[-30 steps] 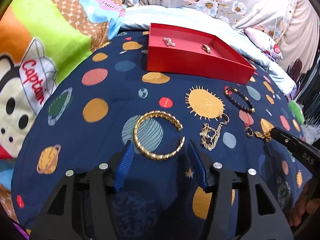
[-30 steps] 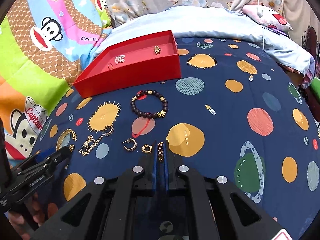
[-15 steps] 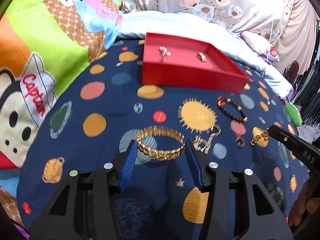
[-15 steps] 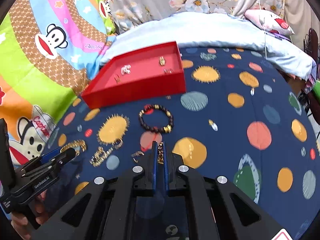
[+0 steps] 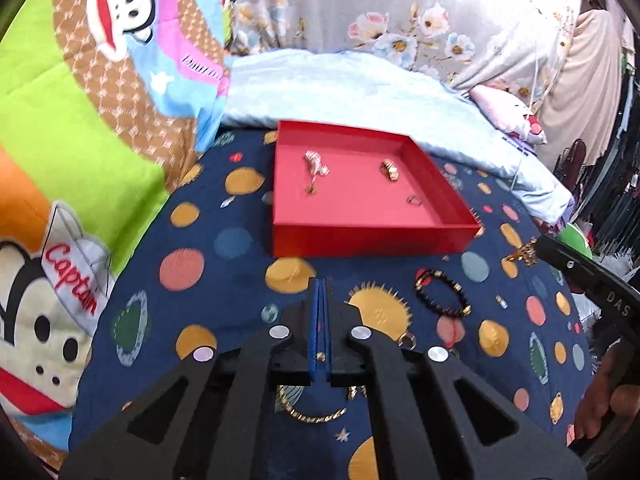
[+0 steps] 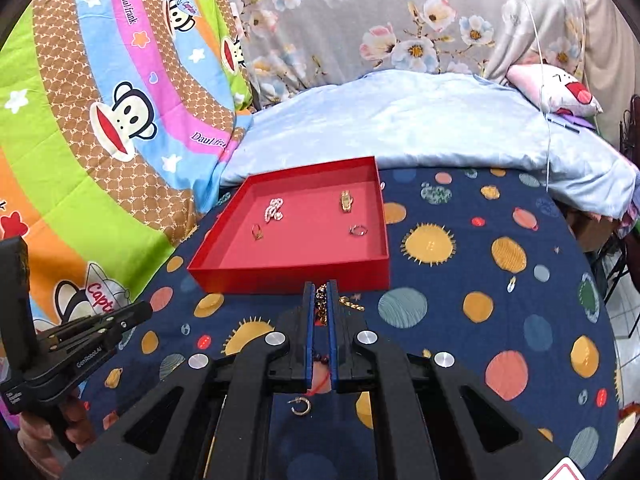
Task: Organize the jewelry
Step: 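Carry the bangle and chain into the red tray and open both grippers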
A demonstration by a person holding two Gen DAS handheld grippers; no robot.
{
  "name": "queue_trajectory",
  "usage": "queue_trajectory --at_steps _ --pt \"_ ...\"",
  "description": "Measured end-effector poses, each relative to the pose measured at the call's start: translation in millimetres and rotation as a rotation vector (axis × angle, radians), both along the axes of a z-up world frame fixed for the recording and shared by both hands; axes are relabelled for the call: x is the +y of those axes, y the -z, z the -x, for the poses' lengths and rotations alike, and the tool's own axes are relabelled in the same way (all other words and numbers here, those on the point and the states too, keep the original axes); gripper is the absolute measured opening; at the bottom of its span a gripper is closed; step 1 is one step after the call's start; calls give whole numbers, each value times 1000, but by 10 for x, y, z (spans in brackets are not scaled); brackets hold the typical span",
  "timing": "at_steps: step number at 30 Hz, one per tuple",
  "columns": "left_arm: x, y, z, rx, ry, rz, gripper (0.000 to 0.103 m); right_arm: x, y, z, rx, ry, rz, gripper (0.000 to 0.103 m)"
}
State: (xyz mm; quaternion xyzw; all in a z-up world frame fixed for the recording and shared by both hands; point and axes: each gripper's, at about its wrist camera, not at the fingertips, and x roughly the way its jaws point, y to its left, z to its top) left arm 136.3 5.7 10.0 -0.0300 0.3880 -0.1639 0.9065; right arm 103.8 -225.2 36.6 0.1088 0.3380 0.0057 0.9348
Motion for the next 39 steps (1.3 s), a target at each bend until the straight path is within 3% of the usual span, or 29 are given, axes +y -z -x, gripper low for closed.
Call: queue_trajectory --at_steps 1,2,4,7,12,18,23,31,39 --pt "6 48 18 14 5 -2 14 -2 41 16 9 0 -10 4" --pt "2 126 52 29 6 -18 35 -4 88 29 20 1 -19 4" --pt "-16 259 123 37 -9 -55 58 2 170 60 38 1 -32 4" --pt "-102 450 160 73 -7 -108 59 23 295 91 69 -1 -44 4" --pt "-191 700 134 135 -31 -114 58 66 366 132 81 0 -30 4" --pt "-281 738 163 103 -45 -155 55 61 394 141 84 4 -38 4" --pt "-255 710 174 111 -33 -128 54 48 408 138 86 4 -41 4" --pt "-202 285 128 46 -17 -75 54 -3 202 -2 35 -18 -28 4" --pt "-305 -362 -488 -101 -3 -48 54 -135 -131 -613 -40 -41 -24 4"
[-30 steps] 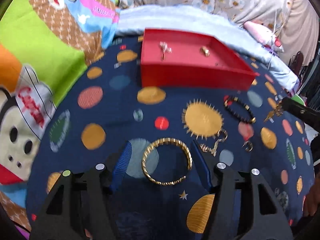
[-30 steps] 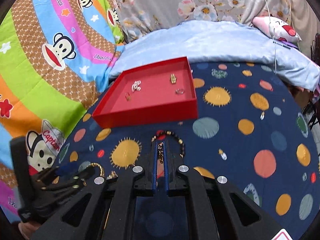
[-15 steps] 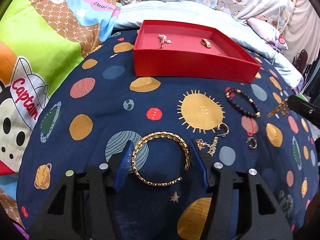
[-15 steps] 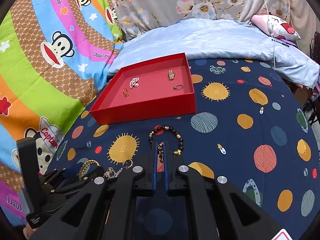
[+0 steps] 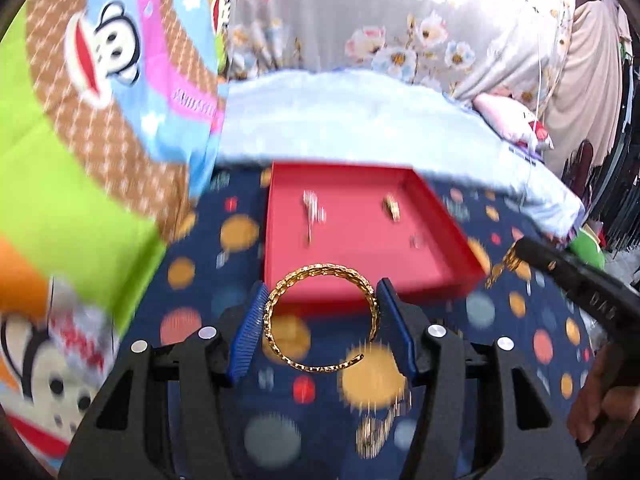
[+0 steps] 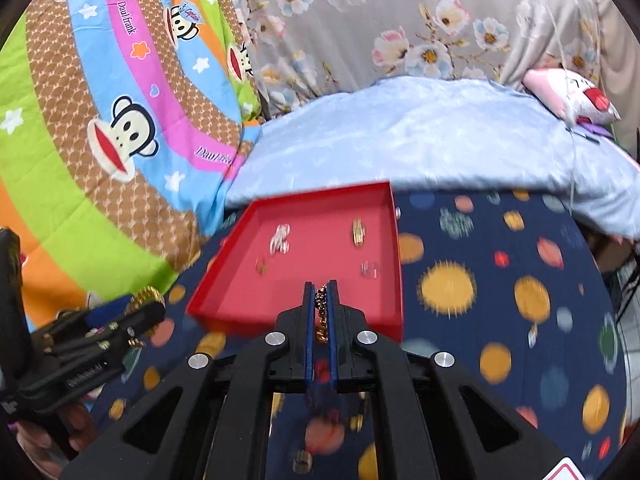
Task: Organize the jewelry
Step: 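Carry the bangle and chain into the red tray and open both grippers, then lift both grippers out of the tray back over the bedspread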
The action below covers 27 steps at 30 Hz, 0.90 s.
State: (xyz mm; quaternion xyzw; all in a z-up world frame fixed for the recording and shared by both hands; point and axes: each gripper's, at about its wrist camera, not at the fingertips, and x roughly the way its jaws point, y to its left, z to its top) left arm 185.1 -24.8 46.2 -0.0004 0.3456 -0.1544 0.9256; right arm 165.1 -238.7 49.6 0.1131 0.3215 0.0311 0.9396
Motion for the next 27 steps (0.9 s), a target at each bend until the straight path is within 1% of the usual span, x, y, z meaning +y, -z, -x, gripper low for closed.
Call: queue_trajectory --at_steps 2,4,6,8,11,12,13,14,15,17,20,21,24,27 --pt "-74 -76 -188 -24 -1 -7 54 -28 -20 -240 -1 -6 -9 4" --pt "-155 -101 -389 -30 7 4 54 -48 8 -438 11 -4 -16 4" --pt "-249 -44 -589 -21 7 9 54 -74 96 -627 35 -1 -32 4" --pt "-306 34 -699 -13 -6 -4 54 -81 203 -748 57 -1 -38 5" --pt "-358 200 -859 28 -10 -3 55 -94 358 -860 88 -1 -47 5" --pt "-375 262 -906 43 -7 -1 55 -101 382 -869 89 6 -47 12" --pt "-383 316 -941 56 -13 -2 57 -113 405 -869 88 21 -42 17" --pt "-379 351 -956 60 -22 -2 63 -126 413 -856 85 30 -42 26" --pt "-368 364 -954 57 -31 -3 70 -139 408 -834 79 37 -45 30" --pt "-339 368 -916 40 -47 -9 75 -155 390 -784 69 41 -47 33" --pt "-279 346 -813 22 -62 -27 76 -140 334 -654 48 45 -27 41" --pt "-268 334 -780 19 -63 -28 76 -124 318 -603 42 45 -17 42" --pt "-204 315 -595 7 -64 -44 77 -45 287 -388 31 38 20 44" --pt "-153 333 -356 8 -53 -51 81 35 308 -173 36 31 47 44"
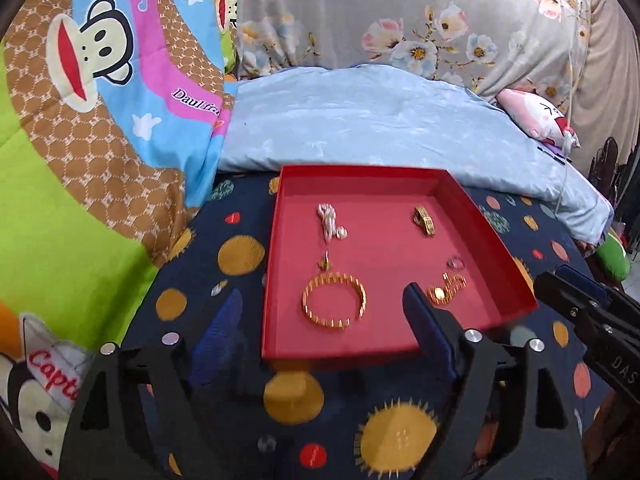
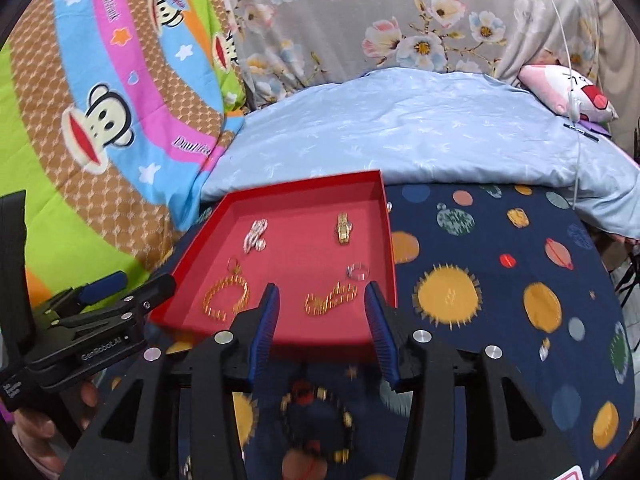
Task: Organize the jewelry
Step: 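Lift both grippers out of the tray back over the bedspread, then close the left gripper on the gold pendant necklace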
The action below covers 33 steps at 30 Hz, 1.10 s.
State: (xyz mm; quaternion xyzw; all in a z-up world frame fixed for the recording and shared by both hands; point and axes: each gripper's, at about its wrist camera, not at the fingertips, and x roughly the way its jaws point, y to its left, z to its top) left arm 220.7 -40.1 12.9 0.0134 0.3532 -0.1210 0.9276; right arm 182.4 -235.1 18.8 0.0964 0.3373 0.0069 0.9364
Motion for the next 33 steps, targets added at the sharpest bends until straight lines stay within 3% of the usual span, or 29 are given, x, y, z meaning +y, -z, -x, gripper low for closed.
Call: queue_trajectory --at_steps 5,13,22,31,33 --pt "99 125 404 41 2 13 86 112 92 346 30 -9 29 44" --pt "188 385 846 130 1 48 88 70 431 859 123 31 -27 44" --pt "64 649 1162 178 55 15 87 -59 667 1148 187 85 -64 44" --pt "-81 772 1200 177 83 -22 61 -95 716 1179 197 92 -78 44" --pt "-106 772 1216 163 87 -39 50 -90 713 1169 197 90 -78 44"
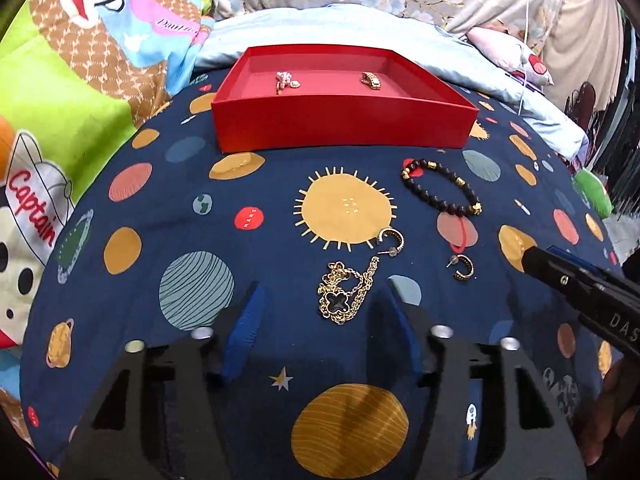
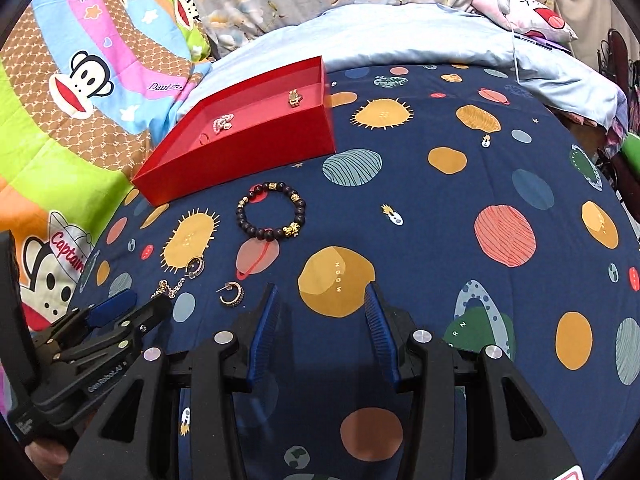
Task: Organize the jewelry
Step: 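Close the left gripper on the gold pendant necklace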
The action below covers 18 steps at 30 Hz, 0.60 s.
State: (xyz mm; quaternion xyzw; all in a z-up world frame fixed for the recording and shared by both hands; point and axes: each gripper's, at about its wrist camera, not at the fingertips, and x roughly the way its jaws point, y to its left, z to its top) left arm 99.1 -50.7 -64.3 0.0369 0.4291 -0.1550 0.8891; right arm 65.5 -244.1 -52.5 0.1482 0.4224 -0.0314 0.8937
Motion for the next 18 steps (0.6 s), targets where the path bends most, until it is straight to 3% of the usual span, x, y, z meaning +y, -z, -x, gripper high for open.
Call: queue_trajectory --at_steps 1,6,13,18 --pt "-7 0 6 -5 3 -4 47 3 10 -6 2 -1 -2 44" --pt "-1 -6 -14 -9 14 -2 11 19 29 -43 12 -4 -8 44" --pt "62 -49 -32 7 15 46 10 31 17 -154 5 -20 -2 44" --pt "170 -235 -59 -16 -6 85 10 78 -17 -347 -4 -52 16 44"
